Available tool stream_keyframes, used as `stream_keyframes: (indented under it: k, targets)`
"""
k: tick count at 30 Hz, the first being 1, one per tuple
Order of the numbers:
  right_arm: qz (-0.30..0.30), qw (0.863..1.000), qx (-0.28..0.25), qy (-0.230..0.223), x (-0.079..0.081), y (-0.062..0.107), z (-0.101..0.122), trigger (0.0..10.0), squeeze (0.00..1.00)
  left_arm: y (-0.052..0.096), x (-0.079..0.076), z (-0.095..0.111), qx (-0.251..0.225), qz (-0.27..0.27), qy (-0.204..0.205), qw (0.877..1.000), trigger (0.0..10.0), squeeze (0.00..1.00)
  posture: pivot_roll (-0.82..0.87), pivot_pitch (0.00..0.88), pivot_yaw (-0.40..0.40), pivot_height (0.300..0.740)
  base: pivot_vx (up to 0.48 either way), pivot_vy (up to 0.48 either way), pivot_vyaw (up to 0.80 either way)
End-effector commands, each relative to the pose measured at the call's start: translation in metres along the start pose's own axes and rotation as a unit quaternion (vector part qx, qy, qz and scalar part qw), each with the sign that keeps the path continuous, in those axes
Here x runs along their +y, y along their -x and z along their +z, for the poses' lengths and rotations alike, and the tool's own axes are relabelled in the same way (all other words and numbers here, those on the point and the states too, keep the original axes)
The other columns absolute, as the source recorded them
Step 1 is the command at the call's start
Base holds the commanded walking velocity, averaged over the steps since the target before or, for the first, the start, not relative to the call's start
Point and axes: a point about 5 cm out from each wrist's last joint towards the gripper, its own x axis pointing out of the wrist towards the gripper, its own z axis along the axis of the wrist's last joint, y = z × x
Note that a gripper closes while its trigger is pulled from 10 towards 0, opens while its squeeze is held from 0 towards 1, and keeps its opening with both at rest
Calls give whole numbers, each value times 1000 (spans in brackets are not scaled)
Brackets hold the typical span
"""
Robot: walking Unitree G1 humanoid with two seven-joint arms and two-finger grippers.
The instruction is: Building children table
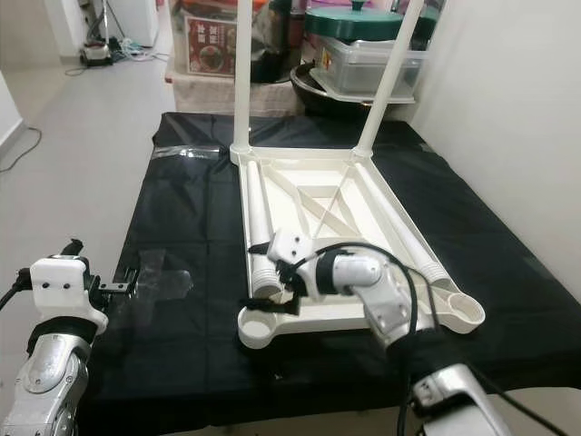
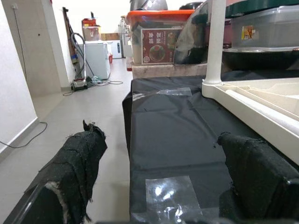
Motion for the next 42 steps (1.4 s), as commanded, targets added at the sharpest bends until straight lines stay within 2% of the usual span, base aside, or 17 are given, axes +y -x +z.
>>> stream_keyframes:
  k: [1,7,10,12,14,19,20,22,31,33,34,36,37,38,39,40,42]
  targets:
    - [-3,1000,16,13,-2,-3,-1,10000,0,0,-3,-3,4,-3,0,1000,10000,0,51,0,-93,740,0,0,0]
    - [-2,999,34,25,-3,-4,-4,10000,0,0,-3,-3,4,-3,-1,1000,10000,0,49,0,-92,740,0,0,0]
    - [20,995,79,56,-1,-2,-14,10000,0,-1,-2,-3,2,-1,-2,1000,10000,0,53,0,-96,740,0,0,0]
    - [20,995,79,56,-1,-2,-14,10000,0,-1,-2,-3,2,-1,-2,1000,10000,0,53,0,-96,740,0,0,0]
    - [-4,992,107,63,-8,-2,-18,10000,0,-1,-2,-3,3,0,-2,1000,10000,0,50,0,-100,740,0,0,0]
    - [-25,989,125,74,-14,-2,-20,10000,0,0,-3,-3,3,0,-2,1000,10000,0,50,0,-101,740,0,0,0]
    - [-62,988,124,62,-20,-6,-18,10000,0,0,-3,-3,3,1,-2,1000,10000,0,48,0,-101,740,0,0,0]
    - [-88,987,122,51,-24,-9,-17,10000,0,0,-3,-3,3,1,-1,1000,10000,0,48,0,-101,740,0,0,0]
    - [-143,984,111,10,-18,-23,-18,10000,0,-2,-6,-4,5,-6,-2,1000,10000,0,33,0,-84,740,0,0,0]
    - [-177,978,106,1,-21,-25,-16,10000,0,-3,-6,-4,5,-7,-3,1000,10000,0,32,0,-87,740,0,0,0]
    - [-218,971,101,-7,-24,-27,-15,10000,0,-3,-6,-4,5,-6,-3,1000,10000,0,32,0,-87,740,0,0,0]
    - [-218,971,101,-7,-24,-27,-15,10000,0,-3,-6,-4,5,-6,-3,1000,10000,0,32,0,-87,740,0,0,0]
    - [-269,958,97,-17,-29,-29,-14,10000,0,-3,-5,-4,5,-3,-4,1000,10000,0,39,0,-92,740,0,0,0]
    - [-269,958,97,-17,-29,-29,-14,10000,0,-3,-5,-4,5,-3,-4,1000,10000,0,39,0,-92,740,0,0,0]
    - [-328,940,84,-38,-37,-27,-13,10000,0,-3,-5,-4,5,0,-3,1000,10000,0,43,0,-92,740,0,0,0]
    - [-328,940,84,-38,-37,-27,-13,10000,0,-3,-5,-4,5,0,-3,1000,10000,0,43,0,-92,740,0,0,0]
    - [-416,905,52,-67,-53,-16,-8,10000,0,-2,-4,-4,7,1,-6,1000,10000,0,36,0,-84,740,0,0,0]
